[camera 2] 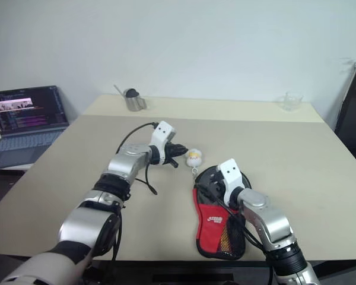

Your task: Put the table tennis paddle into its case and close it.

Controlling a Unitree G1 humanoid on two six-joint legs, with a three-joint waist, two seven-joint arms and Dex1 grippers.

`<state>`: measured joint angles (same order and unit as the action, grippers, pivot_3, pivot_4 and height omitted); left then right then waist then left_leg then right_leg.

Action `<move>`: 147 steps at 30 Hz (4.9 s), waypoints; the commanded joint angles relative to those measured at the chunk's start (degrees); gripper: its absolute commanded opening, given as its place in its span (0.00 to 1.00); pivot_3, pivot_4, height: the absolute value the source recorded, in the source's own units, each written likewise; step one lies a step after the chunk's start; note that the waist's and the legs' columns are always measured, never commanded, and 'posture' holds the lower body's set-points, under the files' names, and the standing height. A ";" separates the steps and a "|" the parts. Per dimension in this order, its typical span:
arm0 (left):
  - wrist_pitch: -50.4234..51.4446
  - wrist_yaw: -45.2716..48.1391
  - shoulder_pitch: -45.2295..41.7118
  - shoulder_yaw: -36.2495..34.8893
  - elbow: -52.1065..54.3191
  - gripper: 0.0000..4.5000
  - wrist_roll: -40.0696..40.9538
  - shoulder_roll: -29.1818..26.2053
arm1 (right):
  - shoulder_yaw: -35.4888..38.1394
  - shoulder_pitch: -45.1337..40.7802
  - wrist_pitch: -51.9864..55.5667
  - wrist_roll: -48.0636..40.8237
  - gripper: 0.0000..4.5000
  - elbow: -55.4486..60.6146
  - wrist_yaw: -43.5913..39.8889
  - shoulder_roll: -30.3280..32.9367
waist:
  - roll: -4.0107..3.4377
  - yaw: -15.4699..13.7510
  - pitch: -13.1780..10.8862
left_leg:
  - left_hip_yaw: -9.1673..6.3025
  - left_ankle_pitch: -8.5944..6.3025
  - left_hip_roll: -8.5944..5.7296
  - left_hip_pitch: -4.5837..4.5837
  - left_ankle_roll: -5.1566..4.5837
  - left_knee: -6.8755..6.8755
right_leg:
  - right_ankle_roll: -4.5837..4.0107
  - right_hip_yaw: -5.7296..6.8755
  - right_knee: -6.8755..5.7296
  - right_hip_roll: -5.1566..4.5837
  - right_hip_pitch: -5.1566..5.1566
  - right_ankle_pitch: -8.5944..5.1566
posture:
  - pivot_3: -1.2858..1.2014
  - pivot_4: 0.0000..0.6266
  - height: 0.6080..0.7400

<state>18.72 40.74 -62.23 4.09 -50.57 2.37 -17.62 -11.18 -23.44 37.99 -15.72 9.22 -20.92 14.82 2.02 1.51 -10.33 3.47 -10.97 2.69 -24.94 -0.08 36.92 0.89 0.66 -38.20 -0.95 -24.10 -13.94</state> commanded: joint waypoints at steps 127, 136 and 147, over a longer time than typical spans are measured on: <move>-26.14 -36.26 -9.94 24.12 -28.95 0.00 -37.37 36.49 | -1.94 12.06 7.93 3.66 1.00 11.26 4.25 -7.30 | 0.03 -0.08 0.01 | -0.03 -0.02 -0.02 -0.02 0.01 -0.12 | 0.01 0.05 0.14 -0.12 -0.02 -0.02 | 0.52 0.24 1.00; -25.03 -31.90 -8.38 24.97 -28.69 0.51 -37.37 31.96 | -1.38 7.59 4.16 4.03 1.00 5.97 1.80 -6.58 | 0.05 -0.01 0.07 | -0.05 -0.02 -0.02 0.02 0.01 -0.07 | 0.00 0.07 0.09 -0.10 0.03 -0.01 | 0.52 0.24 1.00; -30.16 -18.56 -8.79 15.00 -25.70 0.51 -27.00 22.81 | 6.00 5.71 11.12 -5.23 1.00 18.52 -9.80 7.18 | 0.04 -0.03 0.07 | -0.03 -0.02 -0.04 0.01 0.01 -0.09 | 0.02 0.05 0.12 -0.11 0.02 0.00 | 0.52 0.24 1.00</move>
<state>-9.59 18.57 -71.27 20.86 -77.56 -26.94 5.89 -7.95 -17.20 47.67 -17.44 21.47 -27.68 20.22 2.06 1.48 -10.26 3.45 -10.99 2.63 -24.93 -0.07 36.81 0.91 0.71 -38.07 -1.06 -24.08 -13.94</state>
